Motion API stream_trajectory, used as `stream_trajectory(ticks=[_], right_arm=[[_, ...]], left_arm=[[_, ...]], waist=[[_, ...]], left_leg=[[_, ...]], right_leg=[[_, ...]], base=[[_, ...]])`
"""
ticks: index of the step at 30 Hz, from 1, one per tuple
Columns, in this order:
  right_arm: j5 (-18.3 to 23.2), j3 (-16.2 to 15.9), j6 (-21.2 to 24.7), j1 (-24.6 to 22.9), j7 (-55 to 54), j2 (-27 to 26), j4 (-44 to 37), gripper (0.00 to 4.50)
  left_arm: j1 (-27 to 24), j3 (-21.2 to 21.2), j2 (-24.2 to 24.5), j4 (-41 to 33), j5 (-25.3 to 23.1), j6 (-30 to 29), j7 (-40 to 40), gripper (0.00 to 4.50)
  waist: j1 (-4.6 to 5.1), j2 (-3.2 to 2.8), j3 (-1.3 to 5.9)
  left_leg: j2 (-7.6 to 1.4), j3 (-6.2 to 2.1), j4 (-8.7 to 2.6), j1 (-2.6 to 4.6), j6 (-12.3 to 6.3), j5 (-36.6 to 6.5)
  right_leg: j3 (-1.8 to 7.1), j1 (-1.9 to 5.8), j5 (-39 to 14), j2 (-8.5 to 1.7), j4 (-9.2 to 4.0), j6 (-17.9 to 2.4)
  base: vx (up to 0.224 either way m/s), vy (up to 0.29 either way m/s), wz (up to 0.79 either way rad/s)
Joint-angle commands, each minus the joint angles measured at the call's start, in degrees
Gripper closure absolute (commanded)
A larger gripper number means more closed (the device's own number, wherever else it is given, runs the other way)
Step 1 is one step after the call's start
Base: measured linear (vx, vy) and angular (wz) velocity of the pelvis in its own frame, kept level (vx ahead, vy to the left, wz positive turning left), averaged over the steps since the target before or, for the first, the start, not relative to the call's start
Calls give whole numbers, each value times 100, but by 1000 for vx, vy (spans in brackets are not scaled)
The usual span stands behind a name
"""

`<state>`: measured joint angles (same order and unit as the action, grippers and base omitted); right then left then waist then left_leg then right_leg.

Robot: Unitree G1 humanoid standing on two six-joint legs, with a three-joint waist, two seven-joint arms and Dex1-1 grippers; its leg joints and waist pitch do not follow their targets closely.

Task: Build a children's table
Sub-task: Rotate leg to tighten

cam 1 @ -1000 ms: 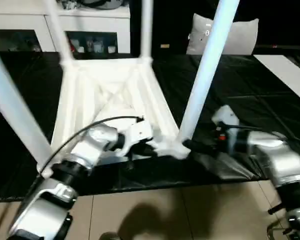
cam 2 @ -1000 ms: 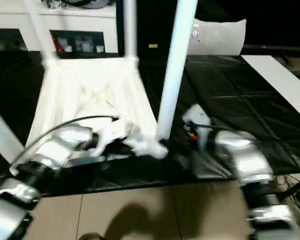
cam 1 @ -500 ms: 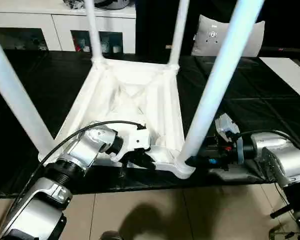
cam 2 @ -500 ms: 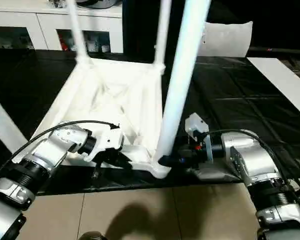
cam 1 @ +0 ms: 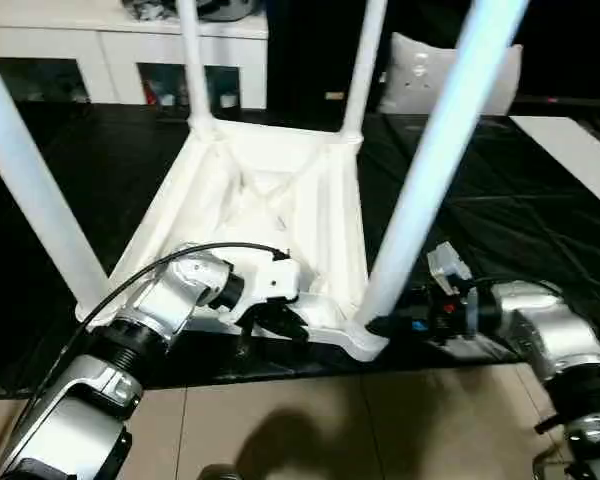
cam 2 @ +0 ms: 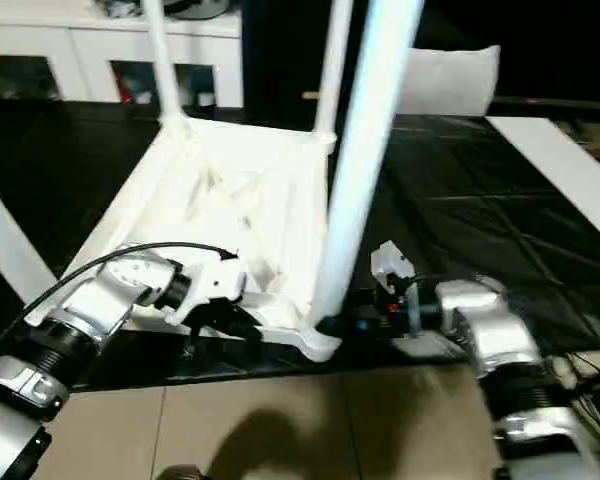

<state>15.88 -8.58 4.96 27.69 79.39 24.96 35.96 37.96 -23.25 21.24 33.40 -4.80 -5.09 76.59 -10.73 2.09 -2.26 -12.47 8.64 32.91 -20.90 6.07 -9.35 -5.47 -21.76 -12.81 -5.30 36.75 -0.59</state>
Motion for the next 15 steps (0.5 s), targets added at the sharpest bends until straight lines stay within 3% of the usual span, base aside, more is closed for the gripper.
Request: stream_trajectory(ticks=[1, 4, 5, 6, 8, 9, 10, 11, 13, 14, 15], right_arm=[[-388, -189, 39, 58, -1150, -472, 587, 258], [-720, -210, -67, 255, -2478, -1025, 1094, 260], [-821, -138, -48, 445, -3152, -1349, 1458, 261], [-847, -96, -43, 521, -3370, -1469, 1604, 261], [-830, 299, 305, 933, -5264, -2091, 2179, 261], [-816, 336, 325, 947, -5322, -2074, 2176, 261], [-718, 481, 457, 942, -5267, -1930, 1967, 261], [-625, 646, 579, 953, -5277, -1822, 1778, 261], [-543, 859, 647, 979, -5403, -1716, 1547, 261], [-514, 925, 613, 1006, -5494, -1703, 1525, 227], [-510, 933, 603, 1011, -5500, -1707, 1527, 227]], left_arm=[[81, 15, -367, -125, 128, -246, -290, 450], [175, 233, -601, -2, 141, -586, -873, 450], [222, 335, -712, 52, 133, -768, -1161, 450], [239, 369, -751, 68, 123, -842, -1259, 450], [405, 605, -1117, 228, 31, -1463, -2144, 450], [416, 624, -1149, 240, 33, -1494, -2206, 450], [432, 656, -1204, 256, 43, -1529, -2299, 450], [469, 732, -1328, 290, 63, -1593, -2491, 450], [525, 834, -1531, 332, 88, -1643, -2748, 450], [541, 865, -1616, 329, 92, -1646, -2817, 450], [541, 865, -1621, 327, 92, -1646, -2823, 450]], waist=[[77, -2, 258], [248, -10, 196], [376, -19, 196], [431, -26, 206], [634, -79, 221], [673, -99, 212], [678, -115, 233], [675, -90, 251], [637, -58, 250], [595, -34, 262], [576, -21, 273]], left_leg=[[-91, 51, -413, 37, -53, -1634], [-69, -12, -474, 36, 185, -2120], [-42, -73, -471, 47, 313, -2505], [-44, -90, -476, 65, 337, -2596], [-57, -168, -527, 28, 404, -2778], [-55, -179, -542, 32, 410, -2872], [-59, -189, -520, 120, 344, -3040], [-61, -147, -503, 127, 213, -2870], [-59, -78, -501, 119, 52, -2512], [-51, -60, -501, 85, -15, -2256], [-54, -45, -496, 94, -47, -2181]], right_leg=[[269, 226, -1778, -367, -603, -965], [221, 223, -2786, -385, -677, -678], [153, 232, -3541, -420, -760, -372], [138, 222, -3610, -431, -785, -350], [78, 255, -3262, -404, -763, -441], [58, 257, -3188, -382, -776, -460], [37, 244, -2945, -366, -835, -505], [97, 227, -2415, -363, -827, -686], [151, 211, -1910, -342, -785, -864], [159, 241, -1763, -331, -750, -881], [175, 226, -1740, -335, -747, -877]], base=[[0, 0, 0], [-17, 1, -6], [-55, 19, -25], [-55, 19, -25], [-52, 33, -25], [-51, 36, -26], [-37, 41, -18], [0, 0, 0], [0, 0, 0], [0, 0, 0], [0, 0, 0]])
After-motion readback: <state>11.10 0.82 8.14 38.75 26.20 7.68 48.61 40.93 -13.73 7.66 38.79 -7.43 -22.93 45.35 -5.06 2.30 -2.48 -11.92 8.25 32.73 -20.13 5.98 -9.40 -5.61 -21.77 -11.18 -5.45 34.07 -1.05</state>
